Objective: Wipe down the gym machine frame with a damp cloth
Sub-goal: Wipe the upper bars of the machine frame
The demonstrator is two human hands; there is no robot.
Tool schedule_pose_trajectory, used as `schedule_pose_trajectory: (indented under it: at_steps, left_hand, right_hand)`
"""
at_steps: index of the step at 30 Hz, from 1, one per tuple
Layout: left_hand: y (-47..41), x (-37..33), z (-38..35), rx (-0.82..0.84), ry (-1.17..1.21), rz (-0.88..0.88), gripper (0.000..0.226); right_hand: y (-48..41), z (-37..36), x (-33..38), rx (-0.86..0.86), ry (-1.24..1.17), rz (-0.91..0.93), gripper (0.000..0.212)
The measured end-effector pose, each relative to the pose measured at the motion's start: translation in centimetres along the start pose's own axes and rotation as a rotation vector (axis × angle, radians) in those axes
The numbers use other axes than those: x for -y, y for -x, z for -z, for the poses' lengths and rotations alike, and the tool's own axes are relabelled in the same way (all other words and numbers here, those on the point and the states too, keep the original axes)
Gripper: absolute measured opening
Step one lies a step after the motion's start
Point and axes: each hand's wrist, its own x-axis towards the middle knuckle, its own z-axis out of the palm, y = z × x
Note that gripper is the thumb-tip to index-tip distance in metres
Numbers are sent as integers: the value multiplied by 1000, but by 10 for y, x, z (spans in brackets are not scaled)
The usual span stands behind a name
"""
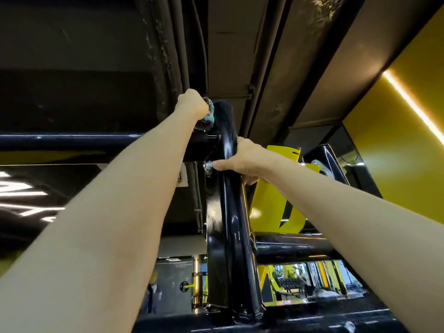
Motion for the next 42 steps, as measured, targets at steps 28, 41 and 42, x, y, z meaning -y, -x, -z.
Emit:
schedule_pose_trajectory:
  at_steps: [28, 41, 42]
  left_hand:
    - [211, 66, 14, 307, -43, -544, 29]
    - [228, 93, 101, 492, 446, 88, 29]
    - [228, 96, 108, 490, 490, 129, 30]
  right_hand:
    - [70, -27, -29, -101, -349, -127, 23]
    - [90, -39, 22, -390, -283, 133, 35]
    - [92, -41, 32, -334, -358, 202, 32]
